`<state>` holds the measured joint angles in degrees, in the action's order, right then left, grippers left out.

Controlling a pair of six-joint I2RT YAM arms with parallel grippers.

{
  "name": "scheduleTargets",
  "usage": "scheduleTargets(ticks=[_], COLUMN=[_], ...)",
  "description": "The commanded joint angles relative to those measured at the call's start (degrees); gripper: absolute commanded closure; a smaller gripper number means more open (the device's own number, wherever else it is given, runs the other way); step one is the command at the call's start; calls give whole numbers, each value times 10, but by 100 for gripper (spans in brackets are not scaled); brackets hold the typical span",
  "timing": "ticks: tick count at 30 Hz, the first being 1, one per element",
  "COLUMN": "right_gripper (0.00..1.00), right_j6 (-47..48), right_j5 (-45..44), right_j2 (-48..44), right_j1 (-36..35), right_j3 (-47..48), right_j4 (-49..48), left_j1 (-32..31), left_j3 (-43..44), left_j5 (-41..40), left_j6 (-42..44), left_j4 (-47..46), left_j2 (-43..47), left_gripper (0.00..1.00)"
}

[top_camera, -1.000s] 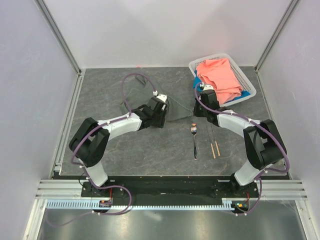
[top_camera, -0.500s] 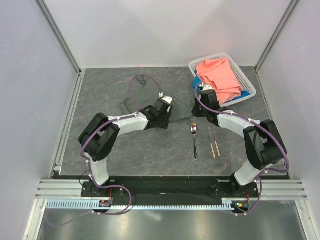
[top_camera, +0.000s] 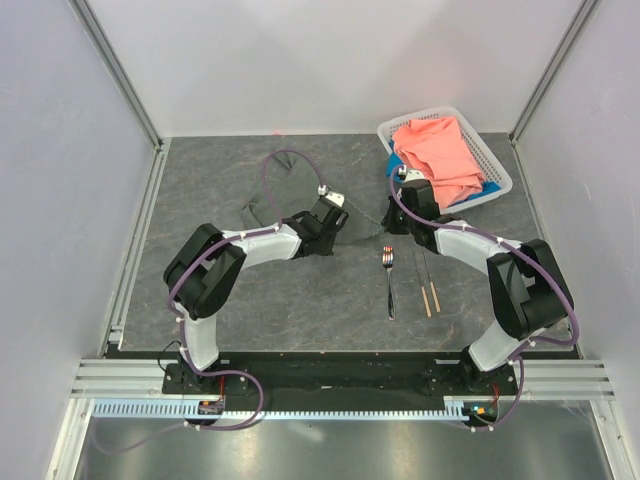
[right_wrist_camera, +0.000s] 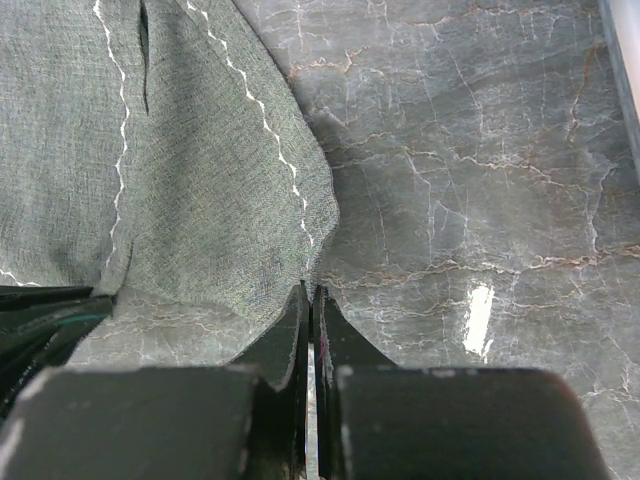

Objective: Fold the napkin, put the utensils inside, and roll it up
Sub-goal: Flatten the napkin out

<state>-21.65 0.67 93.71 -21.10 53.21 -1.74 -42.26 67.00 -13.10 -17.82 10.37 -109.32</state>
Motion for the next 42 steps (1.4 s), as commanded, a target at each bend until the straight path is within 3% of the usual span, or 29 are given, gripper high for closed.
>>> scheduleTargets(ticks=[1, 4, 10, 13, 17, 22, 26, 32, 39, 42], right_gripper=[100, 100, 100, 100, 100, 100, 100, 100, 100, 100], right_j6=[-4, -3, 4, 18, 39, 64, 86, 121, 161, 165], right_j5=[9, 9, -1, -31, -74, -131, -159, -204, -229, -222], right_j2=[-16, -18, -32, -49, -82, -107, -118, -153, -158, -113], right_j1=[4, 4, 5, 5, 6, 10, 15, 16, 16, 19], right_j3=[-6, -4, 18, 39, 72, 131, 190, 266, 343, 378], right_j4=[-18, -18, -1, 16, 56, 87, 96, 98, 87, 69], left_j1=[-6, -5, 12, 71, 218, 304, 369, 402, 422, 470], left_j3=[-3, 2, 29, 31, 22, 43, 102, 142, 166, 140], left_j5=[2, 7, -50, -60, 5, 54, 93, 127, 171, 189], left_j6=[-33, -27, 13, 24, 8, 20, 39, 41, 33, 21], left_j4=[33, 33, 63, 91, 118, 166, 213, 224, 228, 212], left_j2=[-21, 1, 140, 224, 336, 460, 496, 540, 526, 498], left_gripper=[87, 98, 98, 98, 98, 98, 98, 98, 98, 98])
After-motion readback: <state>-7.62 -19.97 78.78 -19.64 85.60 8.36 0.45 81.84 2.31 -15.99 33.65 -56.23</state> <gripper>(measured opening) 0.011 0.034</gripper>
